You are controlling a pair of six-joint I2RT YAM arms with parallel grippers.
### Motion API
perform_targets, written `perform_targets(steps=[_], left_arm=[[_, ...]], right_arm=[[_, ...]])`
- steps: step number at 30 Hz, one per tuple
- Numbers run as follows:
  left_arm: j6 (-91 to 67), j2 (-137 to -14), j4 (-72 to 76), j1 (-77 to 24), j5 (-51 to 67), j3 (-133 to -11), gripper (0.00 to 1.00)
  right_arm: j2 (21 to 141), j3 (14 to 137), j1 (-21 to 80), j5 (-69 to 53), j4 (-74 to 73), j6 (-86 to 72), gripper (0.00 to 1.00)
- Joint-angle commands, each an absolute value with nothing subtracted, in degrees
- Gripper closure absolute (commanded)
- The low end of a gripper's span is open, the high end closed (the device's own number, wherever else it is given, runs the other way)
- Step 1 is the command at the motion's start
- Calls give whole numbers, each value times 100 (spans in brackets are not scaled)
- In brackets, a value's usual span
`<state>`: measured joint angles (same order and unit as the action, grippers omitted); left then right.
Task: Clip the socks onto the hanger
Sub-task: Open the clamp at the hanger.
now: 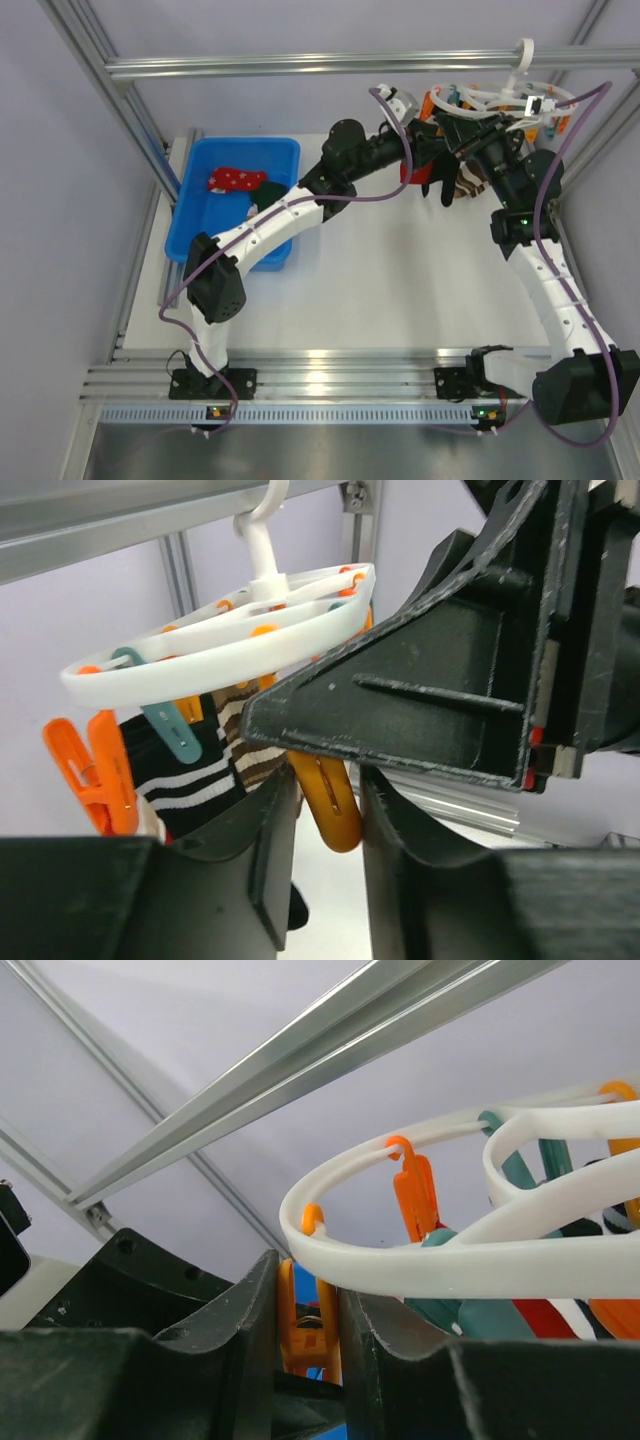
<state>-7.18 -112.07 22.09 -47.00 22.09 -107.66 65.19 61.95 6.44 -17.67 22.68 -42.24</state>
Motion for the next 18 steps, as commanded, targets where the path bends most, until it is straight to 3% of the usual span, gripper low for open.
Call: perform_targets(steps=[1, 3, 7, 8, 13, 18], left_arm=[[-502, -11197, 2338, -4685, 1942, -11048, 69], [-292, -11153, 2251, -4676, 1986, -11074, 80], [34, -11083, 2048, -4676, 2267, -11083, 89], [131, -11040, 2039, -4676, 2363, -11066, 90], [404, -11039, 1907, -4676, 2496, -11074, 92], [466, -11083, 1846, -4684, 2637, -11153, 92]], right_arm=[[6460, 6363, 554, -1635, 2400, -4246, 100], [6416, 6354, 545, -1626, 2338, -4149, 96], [6390, 6363, 484, -1652, 2233, -3780, 62], [6381, 6363, 431, -1696, 2241, -3753, 59], [6416, 6354, 387, -1740, 2355, -3612, 55], [6513, 6451, 387, -1784, 2408, -3463, 62]])
